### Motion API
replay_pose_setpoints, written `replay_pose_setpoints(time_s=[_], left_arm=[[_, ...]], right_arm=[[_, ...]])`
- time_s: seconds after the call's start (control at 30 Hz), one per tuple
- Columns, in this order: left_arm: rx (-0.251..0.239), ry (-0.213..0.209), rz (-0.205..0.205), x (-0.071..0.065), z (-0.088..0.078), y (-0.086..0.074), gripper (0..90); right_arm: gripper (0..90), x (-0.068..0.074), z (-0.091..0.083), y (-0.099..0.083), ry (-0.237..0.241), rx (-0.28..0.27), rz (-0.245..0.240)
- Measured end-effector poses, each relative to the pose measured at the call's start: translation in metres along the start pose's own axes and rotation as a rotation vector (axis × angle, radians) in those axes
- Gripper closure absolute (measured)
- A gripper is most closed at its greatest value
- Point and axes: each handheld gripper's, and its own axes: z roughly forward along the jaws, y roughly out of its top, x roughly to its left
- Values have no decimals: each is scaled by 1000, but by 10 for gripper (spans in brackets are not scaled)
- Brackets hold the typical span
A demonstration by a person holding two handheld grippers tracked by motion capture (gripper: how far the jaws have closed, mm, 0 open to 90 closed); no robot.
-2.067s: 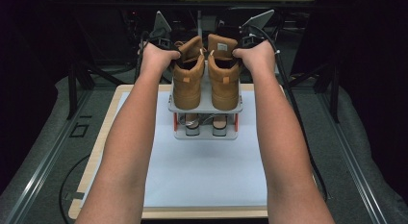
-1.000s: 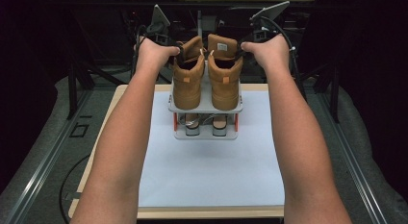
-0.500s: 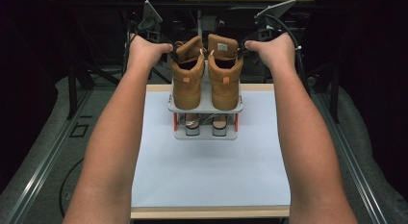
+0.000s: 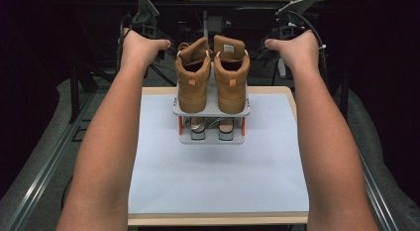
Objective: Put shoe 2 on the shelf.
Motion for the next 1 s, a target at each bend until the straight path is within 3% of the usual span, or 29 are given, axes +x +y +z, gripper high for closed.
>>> replay_pose_setpoints(time_s=[0.43, 0.63, 1.0], left_arm=[[6, 14, 12, 13, -12, -9, 439], [14, 7, 34, 22, -6, -19, 438], [22, 3, 15, 50, 2, -35, 436]], right_arm=[[464, -12, -10, -9, -54, 33, -28], [464, -17, -6, -20, -66, 53, -63], [461, -27, 4, -37, -67, 62, -110]])
